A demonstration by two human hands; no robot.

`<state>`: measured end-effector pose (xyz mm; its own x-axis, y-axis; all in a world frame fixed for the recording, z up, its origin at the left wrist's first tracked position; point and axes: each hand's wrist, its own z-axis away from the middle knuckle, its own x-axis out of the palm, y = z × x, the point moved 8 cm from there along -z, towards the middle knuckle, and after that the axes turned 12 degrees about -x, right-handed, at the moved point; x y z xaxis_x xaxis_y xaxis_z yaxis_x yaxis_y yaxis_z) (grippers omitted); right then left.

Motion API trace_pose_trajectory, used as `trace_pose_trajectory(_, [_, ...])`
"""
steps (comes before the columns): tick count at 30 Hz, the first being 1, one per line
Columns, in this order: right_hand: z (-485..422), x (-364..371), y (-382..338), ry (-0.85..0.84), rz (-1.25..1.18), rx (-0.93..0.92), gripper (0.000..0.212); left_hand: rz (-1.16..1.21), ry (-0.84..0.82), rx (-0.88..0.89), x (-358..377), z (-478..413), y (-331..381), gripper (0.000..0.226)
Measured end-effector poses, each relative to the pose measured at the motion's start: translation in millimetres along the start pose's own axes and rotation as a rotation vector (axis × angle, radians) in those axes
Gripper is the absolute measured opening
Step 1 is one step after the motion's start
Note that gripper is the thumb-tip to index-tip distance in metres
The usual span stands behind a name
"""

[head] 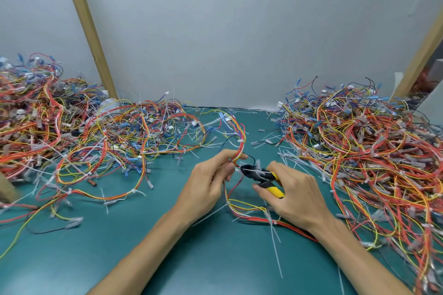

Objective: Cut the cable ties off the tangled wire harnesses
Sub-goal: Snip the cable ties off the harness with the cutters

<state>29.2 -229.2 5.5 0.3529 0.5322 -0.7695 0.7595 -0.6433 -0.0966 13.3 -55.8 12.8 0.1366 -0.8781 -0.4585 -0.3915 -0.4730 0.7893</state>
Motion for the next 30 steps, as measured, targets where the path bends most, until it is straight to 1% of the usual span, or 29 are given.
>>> trace_pose_trajectory(3, [1.3, 8.1, 3.5, -0.064, -0.006, 0.032, 0.039, 0.02, -0.064, -0.079, 3.2, -1.5, -11.0, 0.025])
trace_pose_trajectory(7, [6.3, 23.9, 14.2, -0.225, 0.015, 0.136, 0.044, 0.097, -0.125, -0.312, 16.9, 1.1, -34.0, 0.017])
trace_pose_trajectory(10, [7.1, 25.0, 17.7, -0.227, -0.001, 0.181, 0.04, 0.184, -0.121, -0.42, 19.4, 1.3, -44.4, 0.024])
trace_pose_trajectory(14, [5.7, 26.3, 17.6, -0.257, 0.012, 0.166, 0.044, 0.281, -0.135, -0.454, 19.4, 0.3, -48.5, 0.027])
trace_pose_trajectory(17, [3.1, 26.0, 14.9, -0.276, 0.095, 0.113, 0.055, 0.316, -0.143, -0.453, 20.0, 0.1, -47.8, 0.028])
trace_pose_trajectory(19, [2.0, 25.2, 14.4, -0.284, 0.137, 0.109, 0.063, 0.338, -0.14, -0.461, 18.1, 0.1, -47.8, 0.028])
trace_pose_trajectory(21, [1.9, 25.1, 15.5, -0.288, 0.16, 0.116, 0.066, 0.361, -0.135, -0.474, 16.1, 0.7, -48.0, 0.028])
trace_pose_trajectory(25, [0.5, 22.3, 16.7, -0.242, 0.132, 0.137, 0.069, 0.422, -0.124, -0.501, 17.4, 1.3, -45.2, 0.03])
trace_pose_trajectory(28, [-0.9, 18.6, 15.3, -0.198, 0.087, 0.147, 0.072, 0.537, -0.116, -0.567, 23.6, 2.9, -45.8, 0.029])
trace_pose_trajectory(30, [-1.9, 16.3, 13.4, -0.186, 0.116, 0.152, 0.073, 0.63, -0.121, -0.608, 28.6, 4.7, -45.8, 0.028])
